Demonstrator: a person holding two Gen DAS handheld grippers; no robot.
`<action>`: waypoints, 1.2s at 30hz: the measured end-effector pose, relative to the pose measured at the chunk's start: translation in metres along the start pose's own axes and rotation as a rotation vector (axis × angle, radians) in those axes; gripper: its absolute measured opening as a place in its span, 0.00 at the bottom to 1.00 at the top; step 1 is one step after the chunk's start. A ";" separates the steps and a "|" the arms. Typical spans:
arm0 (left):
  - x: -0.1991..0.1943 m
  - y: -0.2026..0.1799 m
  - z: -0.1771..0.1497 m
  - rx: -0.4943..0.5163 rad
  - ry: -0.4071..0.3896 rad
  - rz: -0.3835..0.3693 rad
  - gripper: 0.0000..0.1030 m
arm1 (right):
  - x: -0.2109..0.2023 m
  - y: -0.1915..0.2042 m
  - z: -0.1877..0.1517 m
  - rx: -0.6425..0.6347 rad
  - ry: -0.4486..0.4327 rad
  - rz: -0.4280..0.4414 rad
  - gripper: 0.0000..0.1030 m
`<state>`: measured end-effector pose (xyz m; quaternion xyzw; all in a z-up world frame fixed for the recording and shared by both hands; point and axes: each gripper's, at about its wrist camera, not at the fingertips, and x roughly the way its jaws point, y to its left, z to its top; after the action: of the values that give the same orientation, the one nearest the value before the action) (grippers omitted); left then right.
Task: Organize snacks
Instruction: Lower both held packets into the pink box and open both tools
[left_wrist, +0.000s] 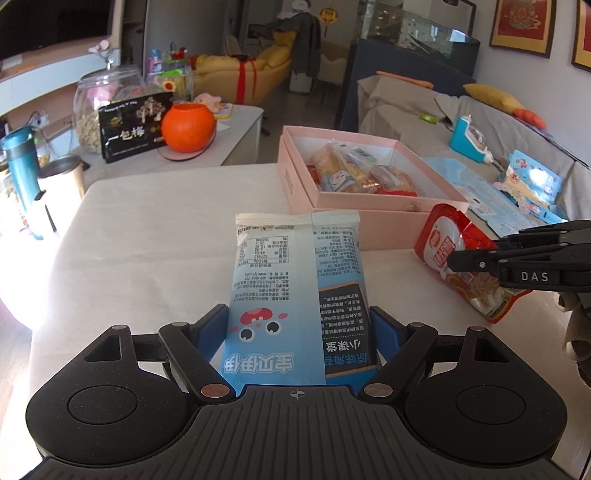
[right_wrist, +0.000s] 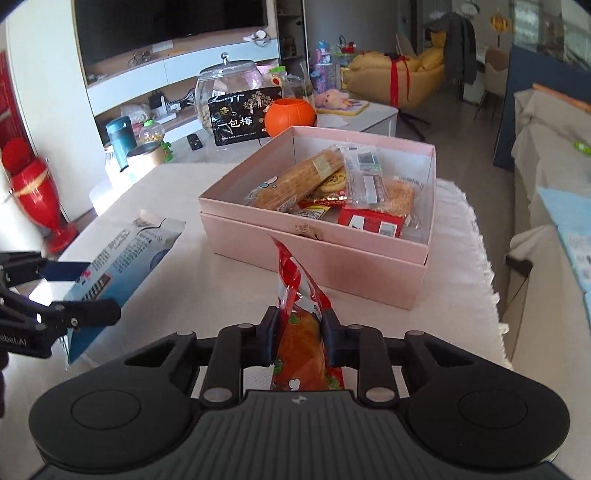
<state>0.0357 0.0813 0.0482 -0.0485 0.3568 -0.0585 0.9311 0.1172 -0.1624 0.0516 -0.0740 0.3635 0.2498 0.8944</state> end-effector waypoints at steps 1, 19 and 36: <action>0.000 0.001 0.000 -0.002 0.000 0.001 0.83 | -0.004 0.002 0.000 -0.007 -0.009 -0.015 0.22; -0.017 -0.009 0.037 -0.010 -0.099 -0.179 0.83 | -0.035 -0.053 0.009 0.224 -0.054 0.026 0.19; 0.092 -0.020 0.131 -0.001 -0.150 -0.206 0.85 | 0.002 -0.071 0.079 0.312 -0.149 -0.127 0.51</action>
<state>0.1899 0.0543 0.0868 -0.0895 0.2794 -0.1498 0.9442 0.2026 -0.1979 0.1037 0.0616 0.3251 0.1381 0.9335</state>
